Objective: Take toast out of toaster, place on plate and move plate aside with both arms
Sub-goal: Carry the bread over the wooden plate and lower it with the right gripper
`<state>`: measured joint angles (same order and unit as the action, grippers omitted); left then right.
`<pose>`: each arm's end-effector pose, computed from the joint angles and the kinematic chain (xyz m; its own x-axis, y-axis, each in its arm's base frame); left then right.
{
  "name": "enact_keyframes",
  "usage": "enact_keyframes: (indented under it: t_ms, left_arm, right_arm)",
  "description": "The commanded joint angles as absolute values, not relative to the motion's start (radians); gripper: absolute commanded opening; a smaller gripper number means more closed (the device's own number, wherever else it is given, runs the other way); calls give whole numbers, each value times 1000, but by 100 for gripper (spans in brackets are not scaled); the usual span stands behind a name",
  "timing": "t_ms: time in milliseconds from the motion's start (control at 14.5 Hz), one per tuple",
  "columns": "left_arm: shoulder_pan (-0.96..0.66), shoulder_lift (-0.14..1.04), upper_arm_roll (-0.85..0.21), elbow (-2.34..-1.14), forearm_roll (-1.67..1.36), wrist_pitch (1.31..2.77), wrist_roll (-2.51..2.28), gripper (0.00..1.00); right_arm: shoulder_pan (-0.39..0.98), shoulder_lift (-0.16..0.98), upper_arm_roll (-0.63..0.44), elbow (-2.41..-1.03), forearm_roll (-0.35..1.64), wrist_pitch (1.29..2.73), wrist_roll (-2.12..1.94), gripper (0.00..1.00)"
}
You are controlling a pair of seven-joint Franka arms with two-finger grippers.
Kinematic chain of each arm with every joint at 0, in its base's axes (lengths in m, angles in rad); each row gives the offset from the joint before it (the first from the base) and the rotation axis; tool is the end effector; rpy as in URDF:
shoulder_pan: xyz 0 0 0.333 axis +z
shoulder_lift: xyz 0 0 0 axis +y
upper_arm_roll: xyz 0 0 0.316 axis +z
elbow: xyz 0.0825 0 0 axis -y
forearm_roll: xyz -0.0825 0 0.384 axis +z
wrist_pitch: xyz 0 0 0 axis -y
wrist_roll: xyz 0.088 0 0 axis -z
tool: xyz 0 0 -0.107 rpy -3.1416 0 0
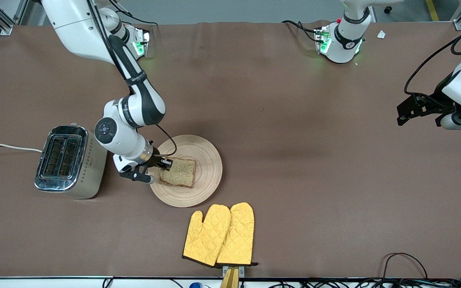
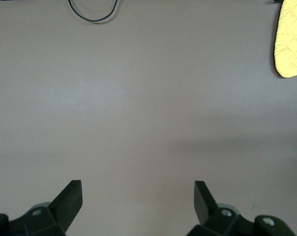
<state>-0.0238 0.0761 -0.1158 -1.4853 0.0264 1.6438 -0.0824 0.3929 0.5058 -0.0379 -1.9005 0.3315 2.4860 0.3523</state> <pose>0.5809 -0.0761 0.6288 0.9948 -0.0576 0.0840 -0.0569 -0.9983 -0.0107 0.6003 0.2224 0.2404 0.9699 -0.2429 -0.0171 -0.2411 -0.9480 -0.2079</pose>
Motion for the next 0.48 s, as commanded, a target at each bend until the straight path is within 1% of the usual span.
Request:
enact_keyframes:
  t_ms: [0,69,138,206,275,344,413]
  left_arm:
    - [-21,84,-121,-1466,43,1624,-80,100]
    - [-20,92,-121,-1470,41,1621,-80,100]
    - [-21,100,-121,-1468,35,1596,-77,100]
    - [-20,100,-121,-1467,29,1582,-74,100]
    - [-20,100,-123,-1466,28,1582,-74,100]
    - [-23,101,-123,-1468,17,1582,-74,100]
    - [-26,104,-123,-1470,-13,1582,-75,100]
  right_arm:
    - [376,482,-31,-1940,337,2494,311,0]
    - [368,482,-31,-1942,337,2493,305,0]
    - [364,482,-31,-1944,337,2491,308,6]
    - [362,483,-31,-1942,339,2490,317,17]
    - [361,483,-31,-1941,337,2481,318,32]
    - [351,483,-31,-1937,337,2470,318,49]
    - [350,483,-31,-1937,339,2470,318,69]
